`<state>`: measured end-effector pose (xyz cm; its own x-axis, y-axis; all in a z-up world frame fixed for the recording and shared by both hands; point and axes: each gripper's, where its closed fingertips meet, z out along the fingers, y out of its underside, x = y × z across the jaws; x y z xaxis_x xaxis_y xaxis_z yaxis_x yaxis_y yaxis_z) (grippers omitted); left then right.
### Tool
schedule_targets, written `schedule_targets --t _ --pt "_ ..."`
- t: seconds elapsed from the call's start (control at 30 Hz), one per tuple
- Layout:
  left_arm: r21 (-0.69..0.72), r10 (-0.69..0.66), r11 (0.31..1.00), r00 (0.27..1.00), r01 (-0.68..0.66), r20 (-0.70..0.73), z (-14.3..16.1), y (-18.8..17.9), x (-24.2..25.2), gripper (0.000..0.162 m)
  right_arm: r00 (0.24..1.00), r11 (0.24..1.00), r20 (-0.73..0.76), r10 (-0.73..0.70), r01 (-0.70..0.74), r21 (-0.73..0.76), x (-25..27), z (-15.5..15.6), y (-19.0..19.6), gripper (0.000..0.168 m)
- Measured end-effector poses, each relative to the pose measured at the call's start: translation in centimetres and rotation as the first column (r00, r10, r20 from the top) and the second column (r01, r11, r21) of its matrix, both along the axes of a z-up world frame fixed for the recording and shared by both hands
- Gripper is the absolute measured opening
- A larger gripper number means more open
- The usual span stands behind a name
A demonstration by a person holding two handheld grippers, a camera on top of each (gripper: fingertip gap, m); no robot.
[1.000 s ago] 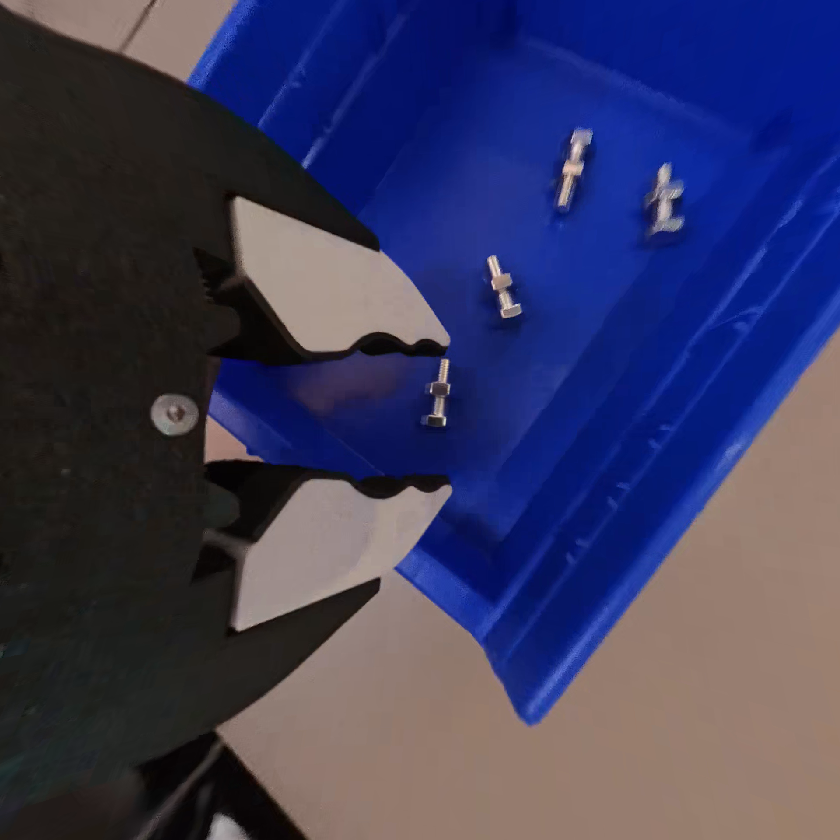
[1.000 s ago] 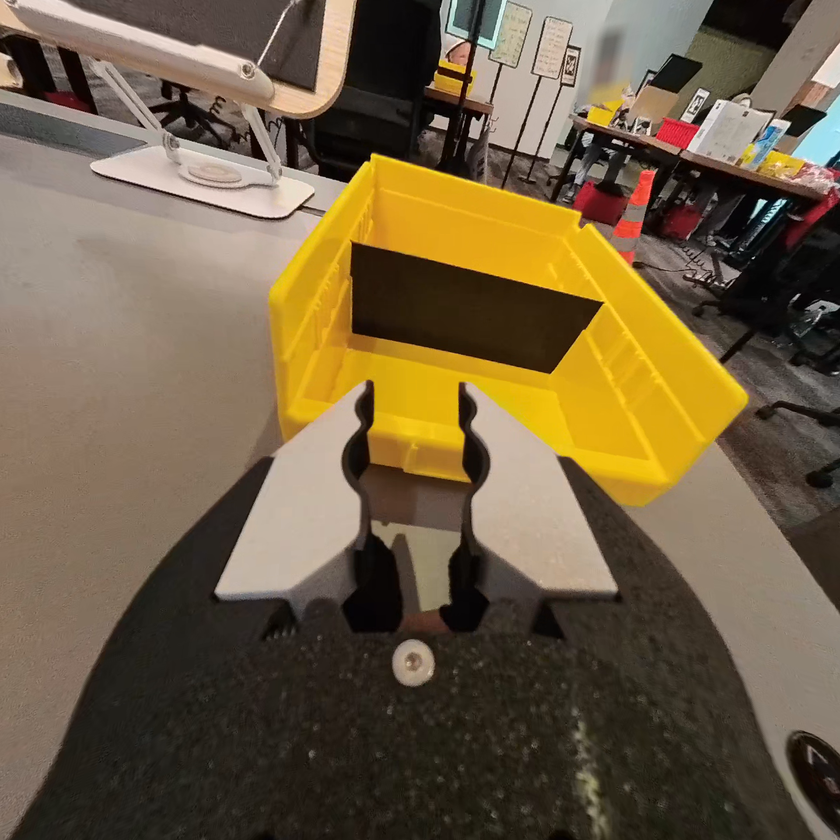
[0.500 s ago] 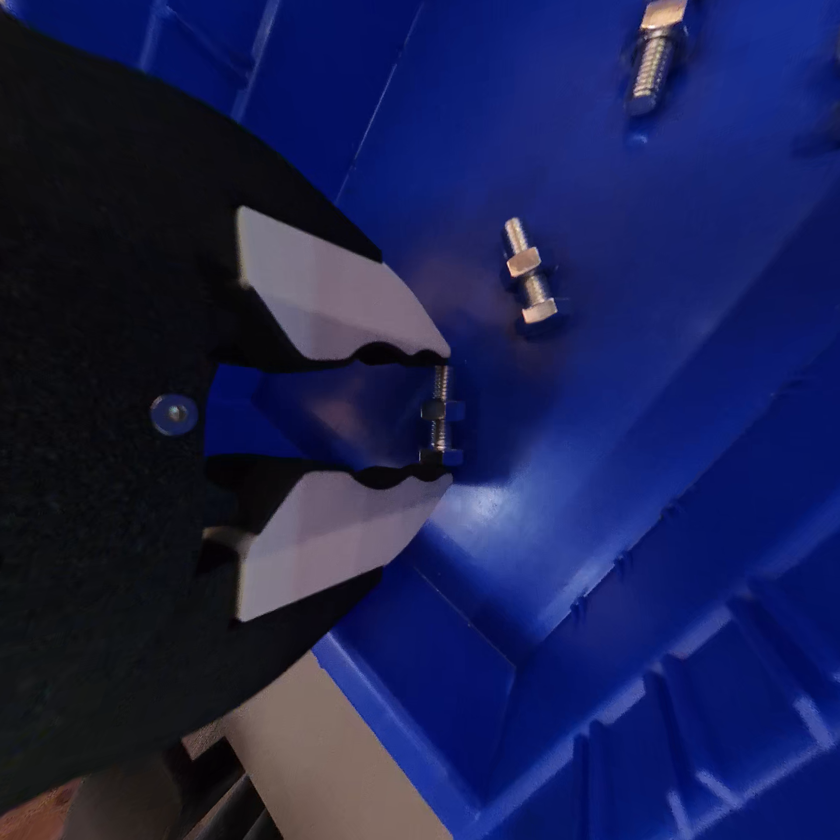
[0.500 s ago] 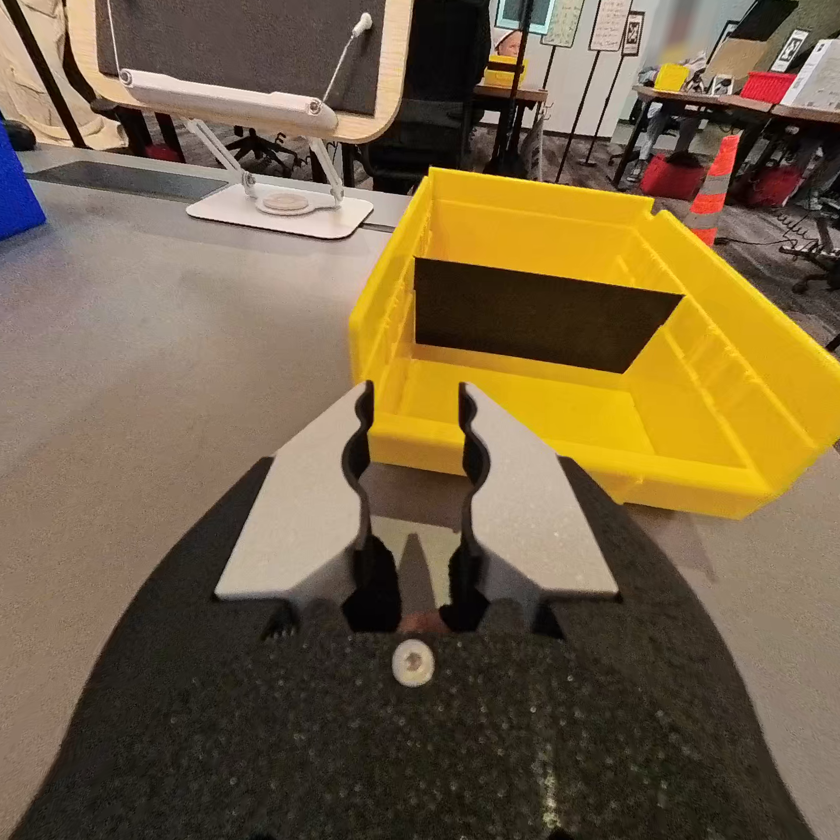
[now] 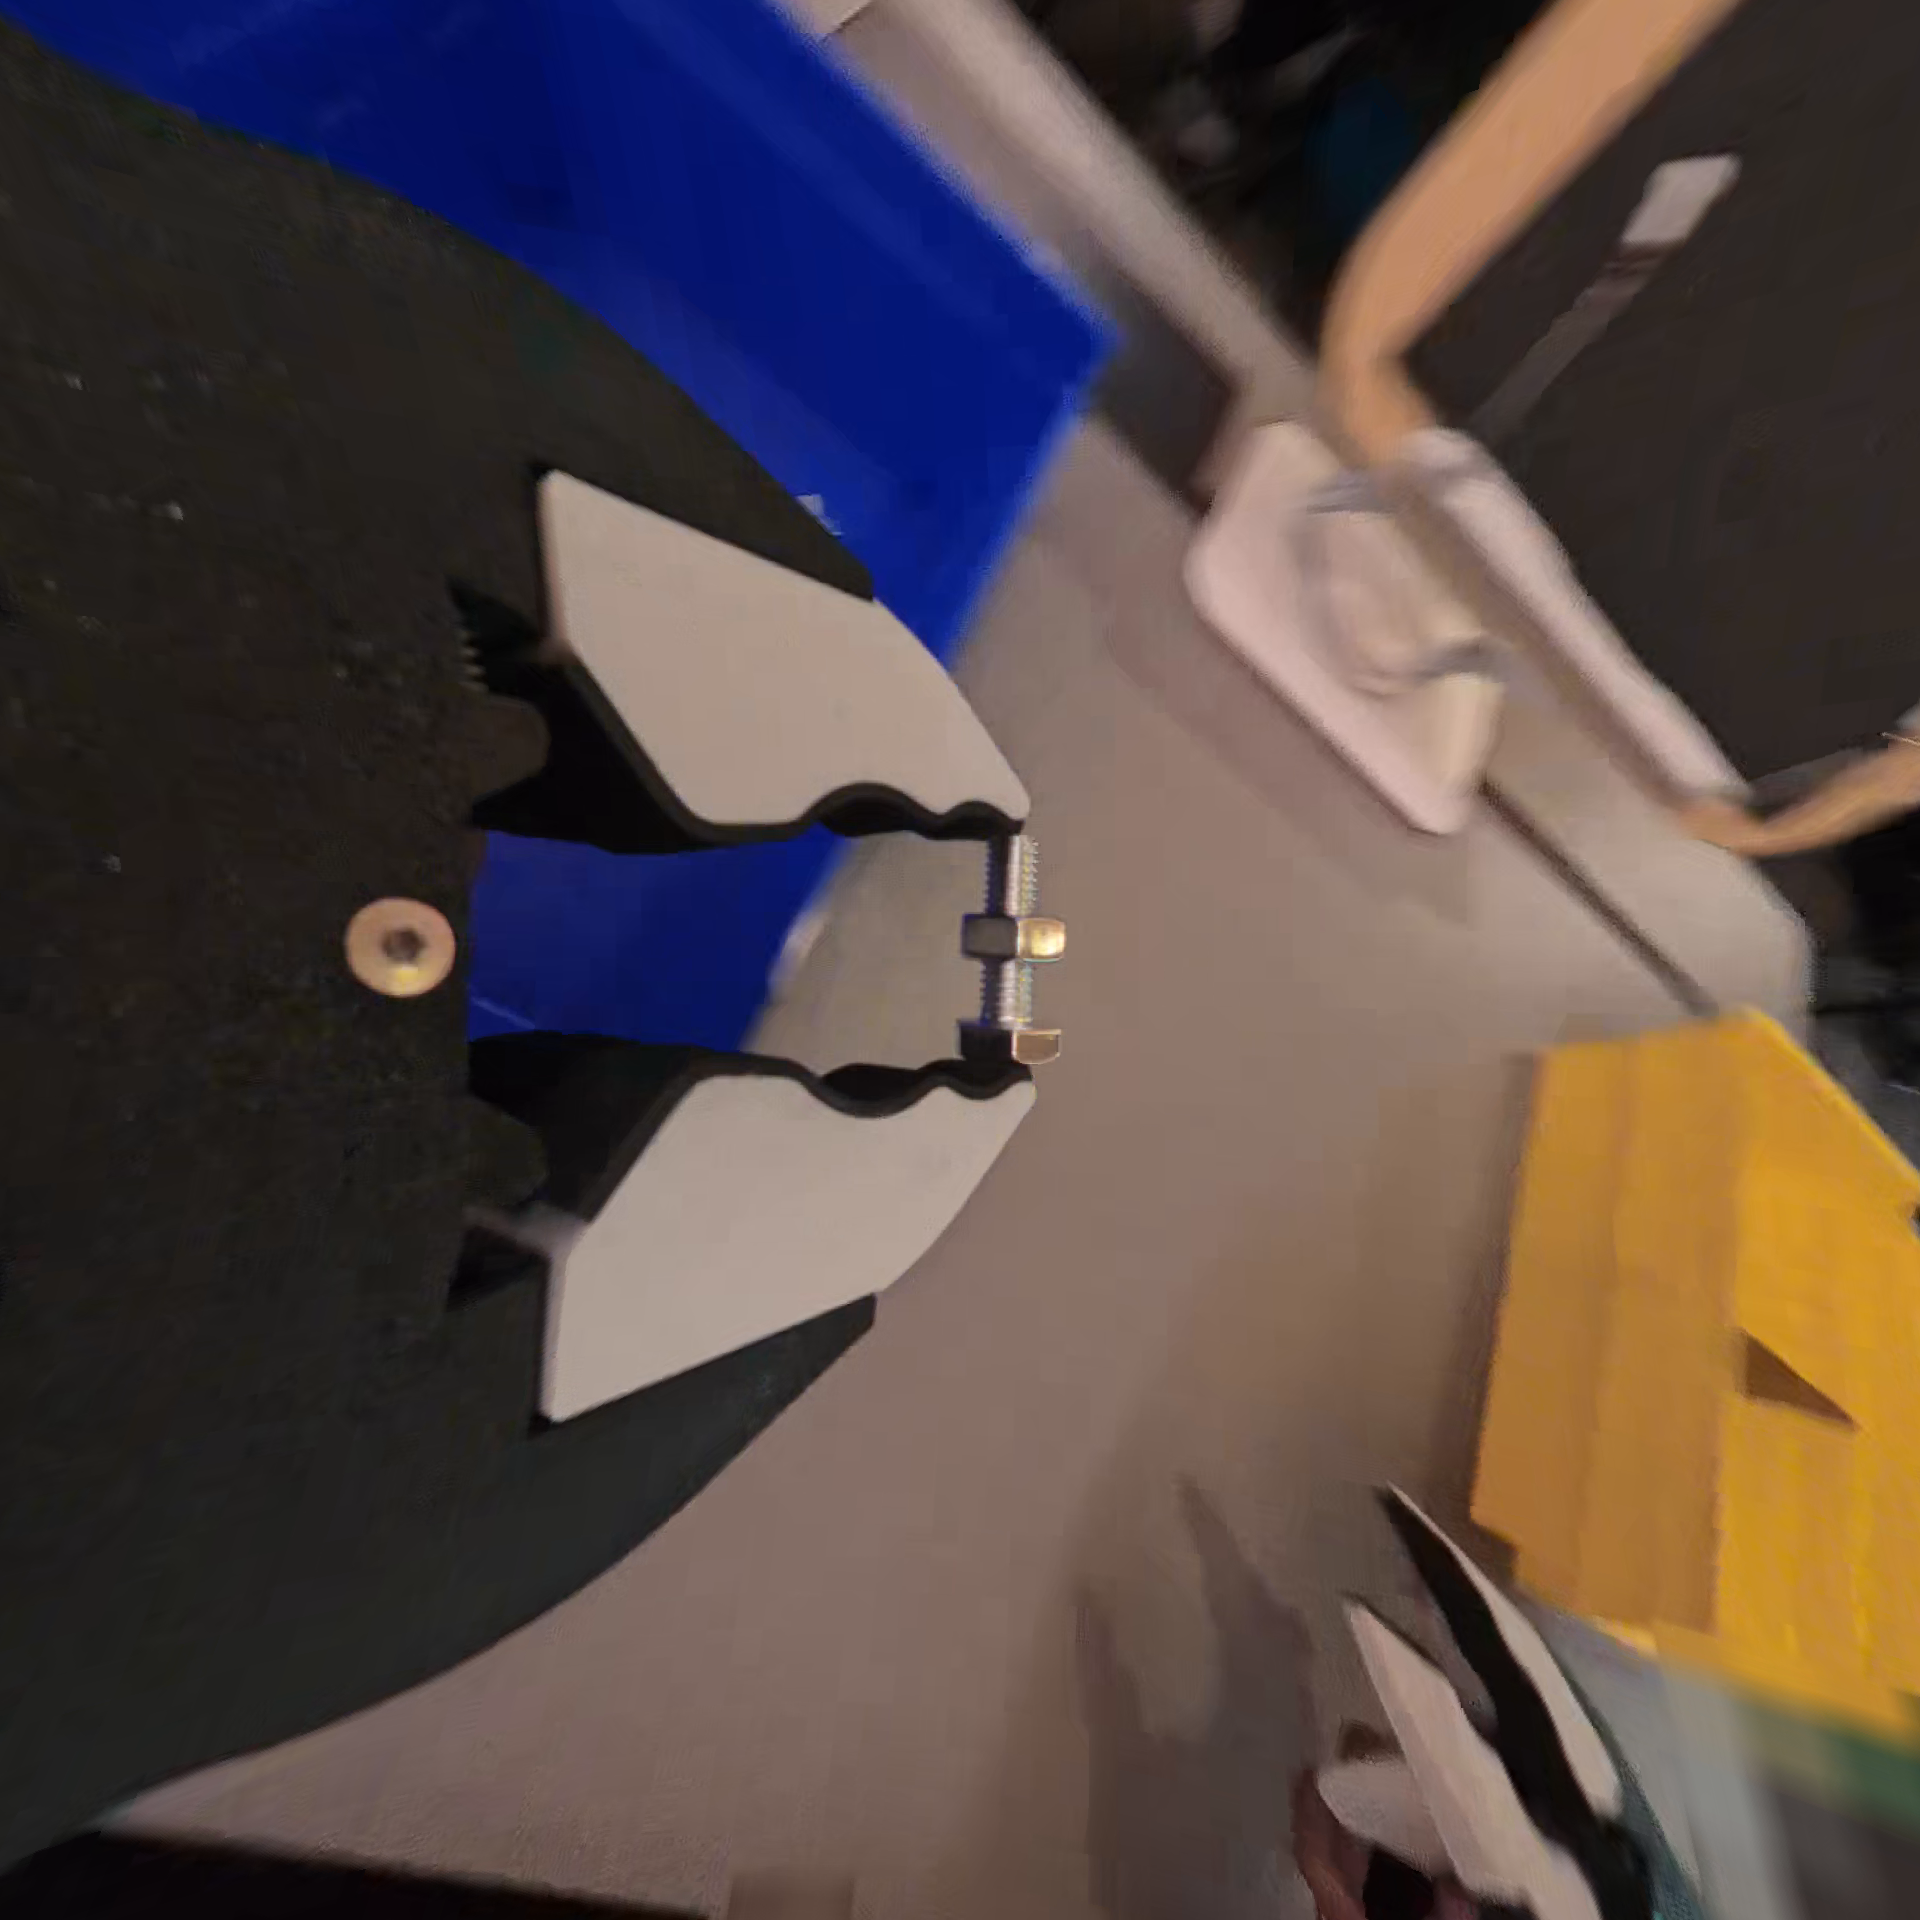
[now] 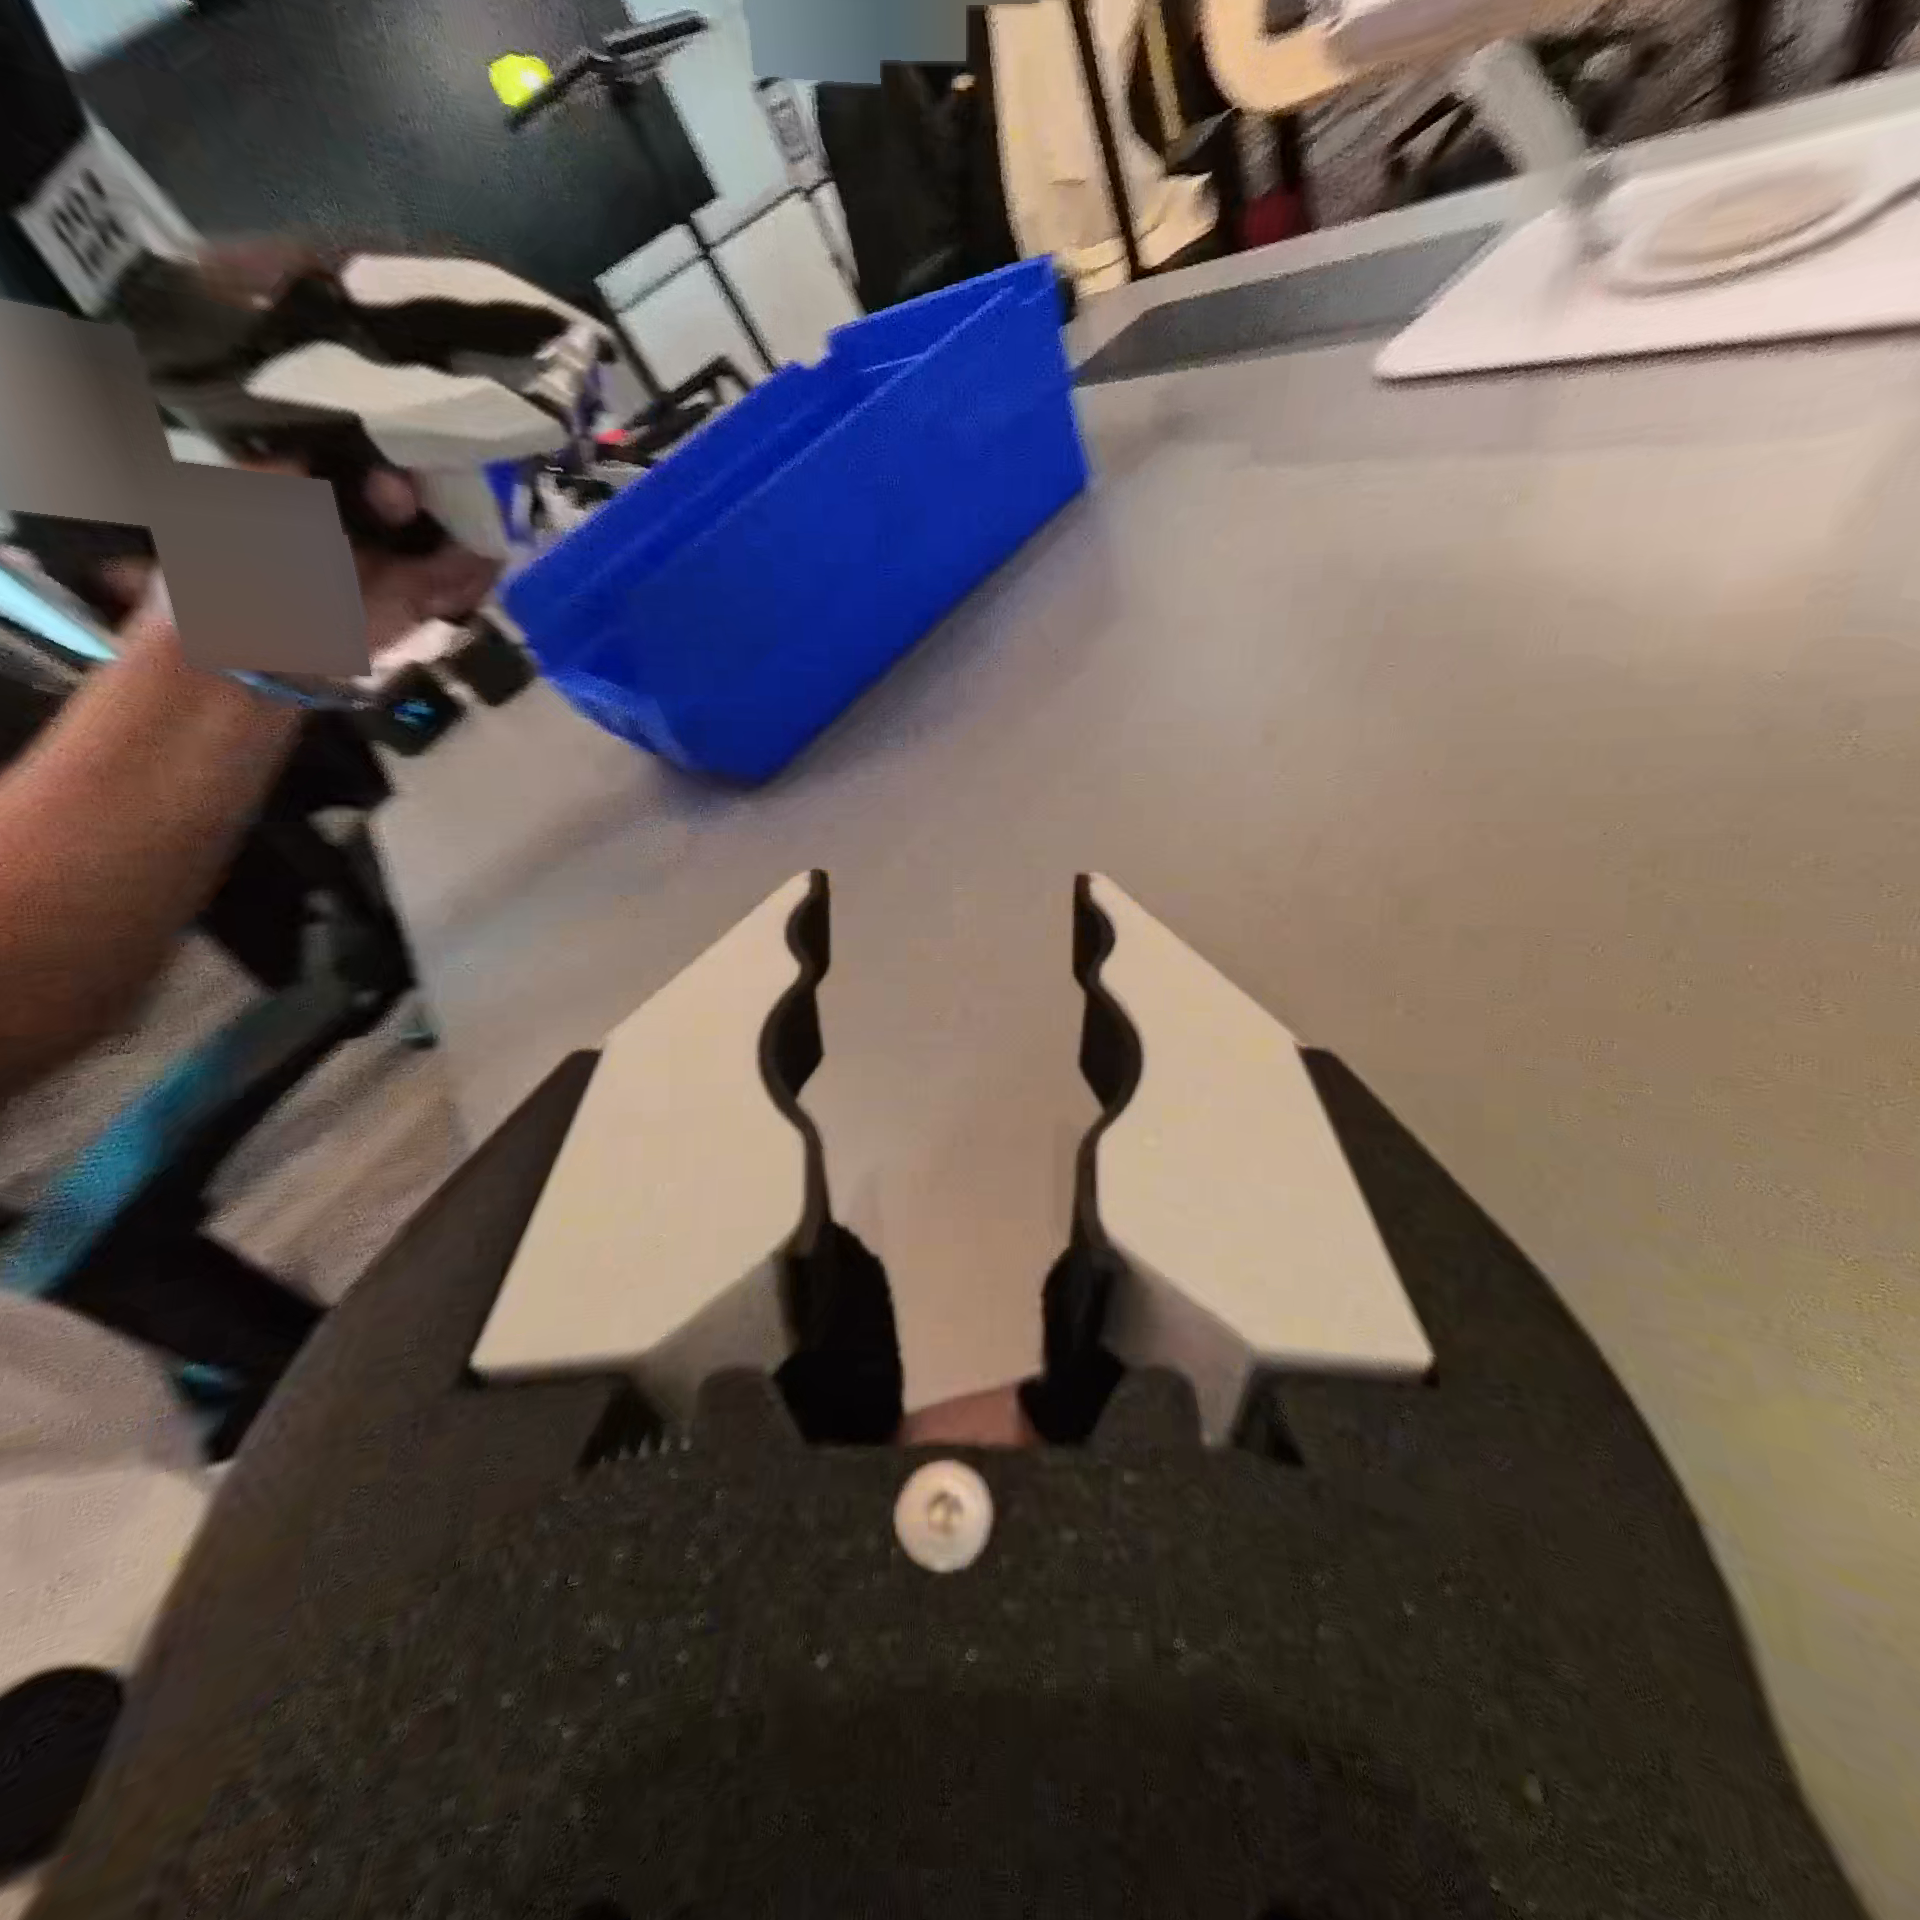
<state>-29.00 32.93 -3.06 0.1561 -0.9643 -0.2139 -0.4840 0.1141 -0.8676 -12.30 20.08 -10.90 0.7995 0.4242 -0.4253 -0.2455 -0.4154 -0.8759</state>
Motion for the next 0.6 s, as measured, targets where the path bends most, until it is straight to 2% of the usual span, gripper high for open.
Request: schedule_targets --t 0.07,0.13,0.23,0.3,0.47,0.6 --pt "0.130 -0.092 0.988 0.995 0.086 0.038 1.0 -3.1 2.3 0.041 0.972 0.984 -0.169 0.162 -0.171 -0.043 -3.7 0.9 0.9 0.049" --pt "0.222 -0.171 0.962 0.985 0.161 0.026 0.9 -5.6 4.2 0.040 0.905 0.944 -0.312 0.290 -0.325 -0.065 -6.3 1.9 1.7 0.049" --pt "0.335 -0.238 0.911 0.970 0.241 -0.051 -0.2 -7.9 6.0 0.041 0.734 0.836 -0.497 0.463 -0.548 -0.032 -9.1 4.0 1.7 0.049" --pt "0.397 -0.259 0.875 0.960 0.279 -0.104 -1.0 -8.8 6.8 0.041 0.639 0.784 -0.569 0.518 -0.621 0.016 -10.1 5.0 1.3 0.048" --pt "0.465 -0.302 0.820 0.942 0.334 -0.145 -1.6 -10.6 7.8 0.040 0.610 0.773 -0.570 0.551 -0.630 0.074 -10.8 5.4 0.8 0.036" --pt "0.471 -0.311 0.814 0.940 0.339 -0.139 -1.9 -11.0 8.1 0.040 0.642 0.790 -0.530 0.553 -0.607 0.090 -10.5 5.3 0.7 0.024"
